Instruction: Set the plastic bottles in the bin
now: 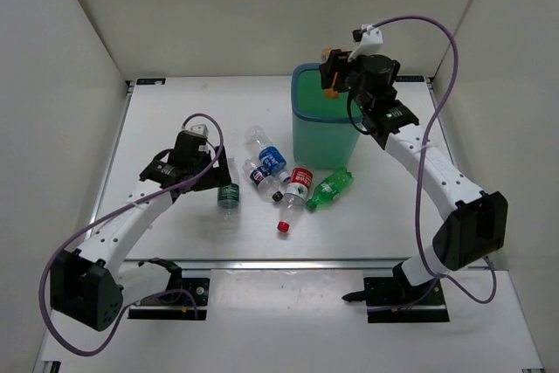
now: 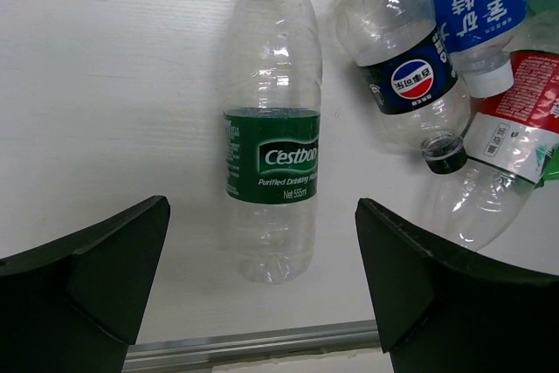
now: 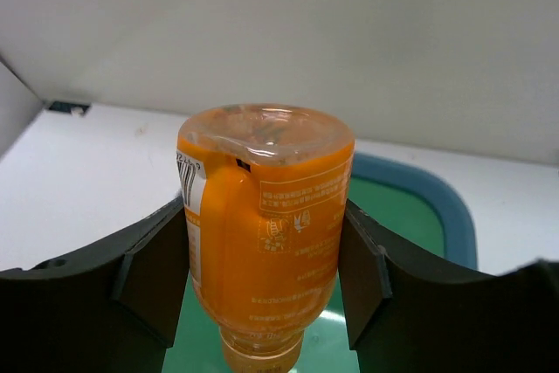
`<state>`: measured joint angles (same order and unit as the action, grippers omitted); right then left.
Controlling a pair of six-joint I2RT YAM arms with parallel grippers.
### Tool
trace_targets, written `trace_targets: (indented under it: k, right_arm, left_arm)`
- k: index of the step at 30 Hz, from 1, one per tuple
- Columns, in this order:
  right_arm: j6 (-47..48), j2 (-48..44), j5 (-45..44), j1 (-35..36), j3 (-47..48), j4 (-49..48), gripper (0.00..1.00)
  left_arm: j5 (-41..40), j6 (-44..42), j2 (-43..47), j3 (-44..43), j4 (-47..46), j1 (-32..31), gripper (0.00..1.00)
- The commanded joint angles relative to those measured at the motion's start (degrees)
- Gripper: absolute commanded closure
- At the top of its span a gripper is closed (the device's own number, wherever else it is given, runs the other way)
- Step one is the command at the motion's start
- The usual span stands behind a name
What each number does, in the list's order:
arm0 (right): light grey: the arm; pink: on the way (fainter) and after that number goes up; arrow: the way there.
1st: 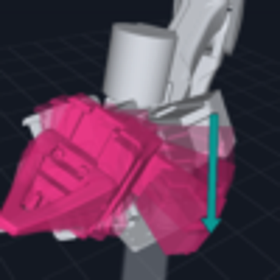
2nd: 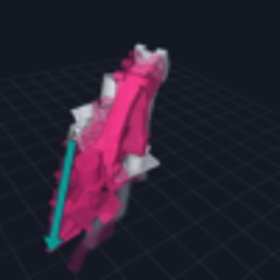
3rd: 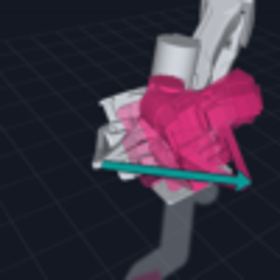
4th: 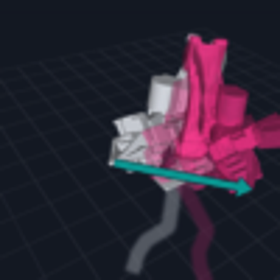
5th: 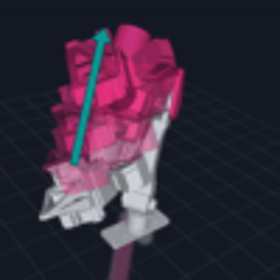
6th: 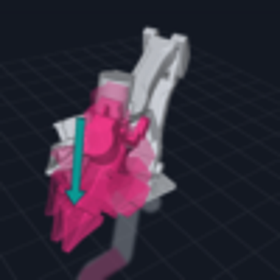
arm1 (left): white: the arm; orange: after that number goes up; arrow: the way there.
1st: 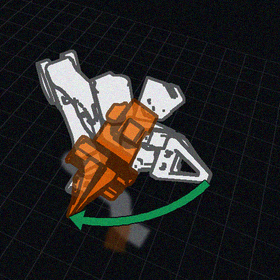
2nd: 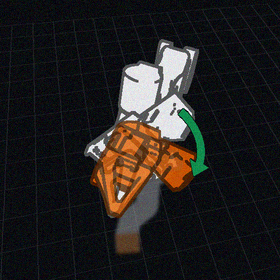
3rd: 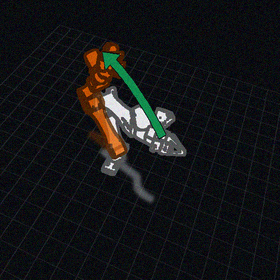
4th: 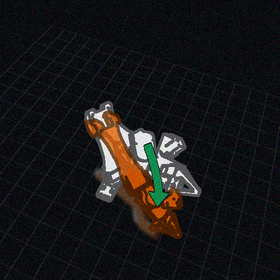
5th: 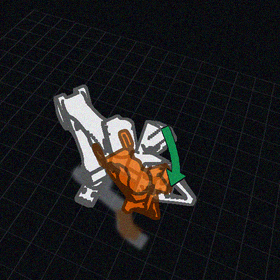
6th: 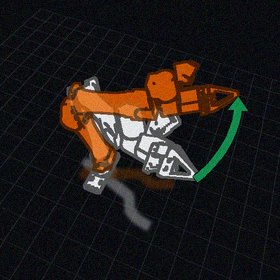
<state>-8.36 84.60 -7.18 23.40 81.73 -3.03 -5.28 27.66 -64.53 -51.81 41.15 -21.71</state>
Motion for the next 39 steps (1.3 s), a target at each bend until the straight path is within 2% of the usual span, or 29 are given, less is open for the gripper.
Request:
trace_targets:
  k: [1,4,6,7,8,14,16,18,20,22,23,25,26,29,34,38,39]
  right_arm:
    - [-0.51,-0.05,1.46,-0.55,-0.16,-1.72,0.63]
    - [-1.22,-1.1,3.57,-0.37,-3.06,-3.39,0.48]
    - [-0.34,-1.8,2.79,-0.2,-2.02,-1.55,0.23]
    - [-0.25,-1.89,2.52,-0.28,-1.06,-0.93,0.16]
    - [0.79,-2.24,2.43,0.07,-1.31,0.12,0.01]
    - [1.69,-9.78,-3.26,0.07,-4.64,2.58,0.01]
    - [0.02,-13.03,-4.33,-1.33,-6.75,2.94,0.0]
    - [-1.65,-16.47,-5.82,-4.22,-10.0,8.1,0.01]
    - [-4.72,-20.86,-5.22,-7.64,-12.72,11.72,0.01]
    - [-9.2,-23.93,-2.15,-13.19,-17.21,14.44,0.01]
    - [-11.22,-26.13,1.26,-16.94,-20.62,14.54,0.01]
    - [-14.3,-28.6,5.85,-22.41,-24.68,16.03,0.01]
    - [-14.92,-29.65,8.82,-25.3,-26.78,17.34,0.01]
    - [-15.2,-30.81,9.91,-27.79,-30.14,21.03,0.01]
    - [-15.02,-30.64,3.41,-23.66,-34.7,24.2,0.01]
    - [-18.61,-30.55,5.76,-19.01,-38.66,23.61,0.01]
    - [-20.1,-30.89,5.69,-17.61,-39.71,22.64,0.0]
  left_arm:
    - [0.88,0.38,-0.85,1.62,-2.65,-0.43,0.02]
    - [1.94,0.64,-2.17,2.94,-4.49,-0.44,0.02]
    - [2.81,0.2,-3.93,3.03,-5.11,-0.69,0.01]
    - [2.38,0.29,-5.59,2.68,-4.85,-1.05,0.01]
    - [2.47,-0.06,-7.08,2.59,-5.28,-1.22,0.01]
    - [3.69,-0.33,-14.03,0.84,-8.0,-2.54,0.01]
    - [3.52,-0.33,-15.88,0.48,-8.1,-2.28,0.02]
    - [3.43,-0.5,-18.25,0.04,-8.89,-1.84,0.01]
    - [3.78,-1.12,-19.57,0.13,-9.06,-1.93,0.06]
    - [3.26,-0.15,-20.72,-0.74,-8.71,-2.19,0.38]
    - [3.52,-0.15,-20.81,-1.36,-7.76,-2.19,0.44]
    - [2.12,0.37,-20.29,-2.59,-5.74,-1.76,0.66]
    - [0.81,0.2,-18.98,-3.64,-4.94,-1.06,0.68]
    - [-1.84,0.73,-14.58,-7.58,-1.35,0.18,0.67]
    - [-5.7,0.38,-6.76,-17.96,-4.31,-1.82,0.6]
    - [-2.38,-3.39,-10.52,-29.56,-10.11,-7.36,0.58]
    - [-1.59,-4.36,-13.75,-33.06,-10.9,-9.2,0.57]
